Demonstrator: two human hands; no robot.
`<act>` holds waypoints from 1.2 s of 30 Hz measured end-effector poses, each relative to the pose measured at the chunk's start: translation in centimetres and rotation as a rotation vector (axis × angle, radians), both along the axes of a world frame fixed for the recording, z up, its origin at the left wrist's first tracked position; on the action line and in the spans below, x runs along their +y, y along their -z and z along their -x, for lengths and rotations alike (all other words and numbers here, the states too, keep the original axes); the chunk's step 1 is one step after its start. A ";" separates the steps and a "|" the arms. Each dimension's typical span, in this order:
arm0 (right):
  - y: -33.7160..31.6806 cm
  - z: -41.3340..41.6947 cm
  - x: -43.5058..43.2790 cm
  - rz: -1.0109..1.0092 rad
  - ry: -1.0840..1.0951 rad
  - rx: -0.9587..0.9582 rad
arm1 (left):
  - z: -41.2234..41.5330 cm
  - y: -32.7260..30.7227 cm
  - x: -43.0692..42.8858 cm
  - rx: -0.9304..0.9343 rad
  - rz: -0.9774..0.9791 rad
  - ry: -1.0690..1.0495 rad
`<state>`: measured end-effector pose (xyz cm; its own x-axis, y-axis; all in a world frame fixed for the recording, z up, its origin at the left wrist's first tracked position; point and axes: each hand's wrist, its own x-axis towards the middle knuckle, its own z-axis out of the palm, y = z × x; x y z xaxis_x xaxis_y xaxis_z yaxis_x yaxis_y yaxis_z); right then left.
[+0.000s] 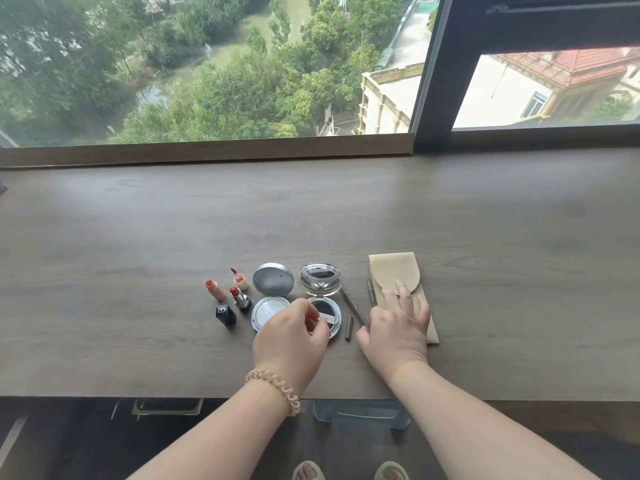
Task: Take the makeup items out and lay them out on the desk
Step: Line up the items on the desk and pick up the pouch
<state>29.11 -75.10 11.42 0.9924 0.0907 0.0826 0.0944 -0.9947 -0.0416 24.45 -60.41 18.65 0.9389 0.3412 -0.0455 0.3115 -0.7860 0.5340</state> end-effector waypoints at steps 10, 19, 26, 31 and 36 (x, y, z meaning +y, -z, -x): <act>-7.7 0.1 -5.6 -0.793 0.166 -0.005 | -2.7 -0.7 -0.2 -0.085 0.058 0.244; -13.5 -0.7 -6.0 -1.652 0.162 0.192 | -4.8 -3.0 -1.4 -0.133 0.052 0.410; -12.9 -0.5 -3.5 -1.641 0.229 0.465 | -4.7 -3.8 -1.8 -0.250 0.100 0.488; -12.7 -0.7 -2.4 -1.690 0.360 0.511 | -4.4 -3.3 -1.2 -0.218 0.053 0.516; -12.4 -0.9 -2.2 -1.583 0.426 0.560 | -3.8 -3.5 -1.1 -0.196 -0.022 0.541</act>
